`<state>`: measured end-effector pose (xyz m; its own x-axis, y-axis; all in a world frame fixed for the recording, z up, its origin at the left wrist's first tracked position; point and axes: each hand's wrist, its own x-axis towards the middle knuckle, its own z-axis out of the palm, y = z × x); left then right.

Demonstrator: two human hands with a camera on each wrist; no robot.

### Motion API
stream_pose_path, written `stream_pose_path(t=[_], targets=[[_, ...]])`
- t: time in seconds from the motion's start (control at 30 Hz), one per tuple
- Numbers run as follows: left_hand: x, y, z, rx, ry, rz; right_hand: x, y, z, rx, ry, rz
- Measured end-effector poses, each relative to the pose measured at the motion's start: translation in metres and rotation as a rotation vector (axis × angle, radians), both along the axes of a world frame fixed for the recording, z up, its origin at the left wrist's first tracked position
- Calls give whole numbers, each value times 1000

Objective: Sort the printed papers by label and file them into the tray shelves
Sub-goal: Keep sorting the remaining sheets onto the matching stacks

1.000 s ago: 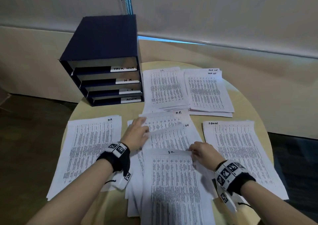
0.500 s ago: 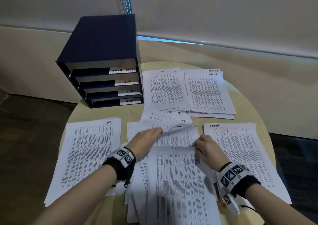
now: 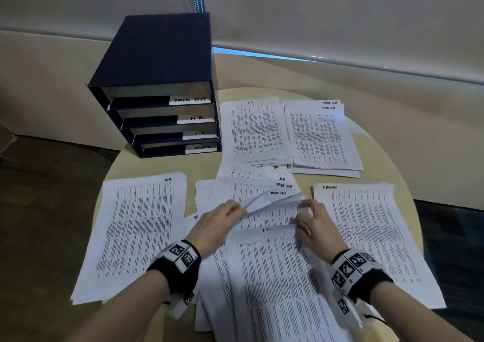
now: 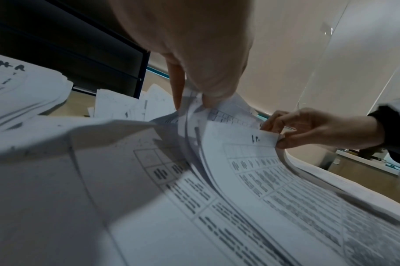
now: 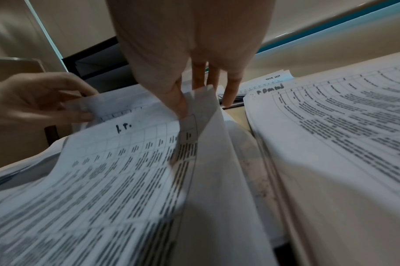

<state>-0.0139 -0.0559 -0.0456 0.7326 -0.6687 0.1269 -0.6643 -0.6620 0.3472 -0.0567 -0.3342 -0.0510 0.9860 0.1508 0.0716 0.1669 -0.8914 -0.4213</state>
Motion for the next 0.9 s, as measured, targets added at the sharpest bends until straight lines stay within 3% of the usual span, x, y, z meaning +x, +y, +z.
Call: stream_pose_path(t=[0.13,0.4,0.5,0.7,0.77,0.9], targets=[[7,-3,-1,50,-37,43,5,6,8,-132,-160,18],[0,11,-6,58,4,29,8,15,3,-176,-79,195],[-5,16,-3,2,201,165,2,17,0,-199,-92,244],[20,27,0,-391,723,558,-6,16,1,-140,-110,332],[30,33,5,-312,855,569,-12,14,1,-143,-105,387],[48,46,9,169,960,426,-21,10,9,-102,-139,432]])
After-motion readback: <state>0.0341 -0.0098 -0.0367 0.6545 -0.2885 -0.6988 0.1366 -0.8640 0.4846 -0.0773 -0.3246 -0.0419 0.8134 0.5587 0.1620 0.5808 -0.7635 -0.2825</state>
